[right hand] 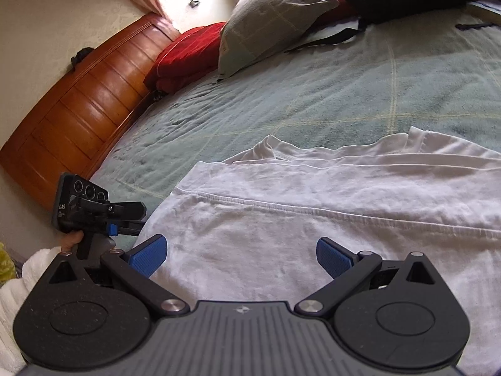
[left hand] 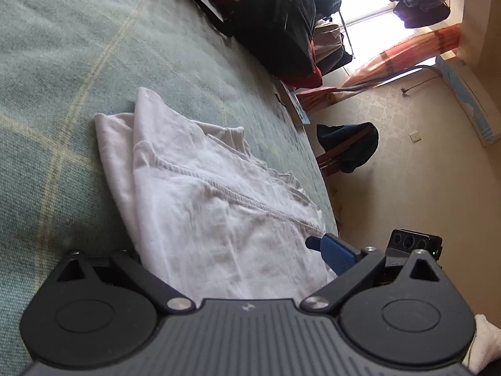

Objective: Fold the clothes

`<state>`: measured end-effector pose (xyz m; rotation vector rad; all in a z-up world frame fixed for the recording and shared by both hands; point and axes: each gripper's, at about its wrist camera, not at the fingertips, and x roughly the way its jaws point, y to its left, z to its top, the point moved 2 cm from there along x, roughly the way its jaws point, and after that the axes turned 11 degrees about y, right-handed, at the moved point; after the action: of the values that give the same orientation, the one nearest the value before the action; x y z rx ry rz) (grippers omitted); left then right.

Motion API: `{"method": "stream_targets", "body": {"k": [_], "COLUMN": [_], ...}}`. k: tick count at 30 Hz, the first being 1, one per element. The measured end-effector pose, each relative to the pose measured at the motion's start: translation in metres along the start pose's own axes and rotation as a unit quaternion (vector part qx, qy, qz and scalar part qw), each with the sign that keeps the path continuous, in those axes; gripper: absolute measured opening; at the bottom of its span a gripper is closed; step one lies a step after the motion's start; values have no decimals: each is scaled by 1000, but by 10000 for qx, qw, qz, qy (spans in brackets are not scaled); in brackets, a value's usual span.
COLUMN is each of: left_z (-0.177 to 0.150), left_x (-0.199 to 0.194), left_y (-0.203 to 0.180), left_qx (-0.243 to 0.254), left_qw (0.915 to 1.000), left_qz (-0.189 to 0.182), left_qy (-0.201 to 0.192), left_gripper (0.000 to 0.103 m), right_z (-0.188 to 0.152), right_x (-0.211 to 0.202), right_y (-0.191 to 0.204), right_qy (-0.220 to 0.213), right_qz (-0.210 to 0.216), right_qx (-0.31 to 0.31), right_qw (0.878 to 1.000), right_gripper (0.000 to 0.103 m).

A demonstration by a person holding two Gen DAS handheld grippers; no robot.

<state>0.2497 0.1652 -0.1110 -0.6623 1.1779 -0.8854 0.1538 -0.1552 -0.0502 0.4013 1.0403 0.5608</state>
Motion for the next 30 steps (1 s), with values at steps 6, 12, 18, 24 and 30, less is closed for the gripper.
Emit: {"method": "stream_targets", "body": {"k": [6, 12, 18, 24, 30], "left_z": [-16, -19, -22, -25, -25], "left_x": [-15, -15, -9, -11, -11], "left_y": [23, 18, -17, -19, -18], "left_qx": [-324, -234, 202, 171, 130], "left_qw": [9992, 9967, 9859, 9831, 9833], "left_qz": [213, 774, 1661, 1820, 1811], "left_qy": [51, 44, -16, -56, -101], "left_gripper": [26, 15, 9, 8, 9], "right_z": [-1, -1, 0, 2, 8], "right_x": [-4, 0, 2, 15, 36], "right_y": [-3, -4, -9, -11, -9], "right_qy": [-56, -6, 99, 520, 749], "right_qz": [-35, 10, 598, 1528, 1283], "right_qx": [66, 120, 430, 974, 1180], "right_qw": [10000, 9999, 9972, 9821, 9818], "right_gripper": [103, 103, 103, 103, 103]}}
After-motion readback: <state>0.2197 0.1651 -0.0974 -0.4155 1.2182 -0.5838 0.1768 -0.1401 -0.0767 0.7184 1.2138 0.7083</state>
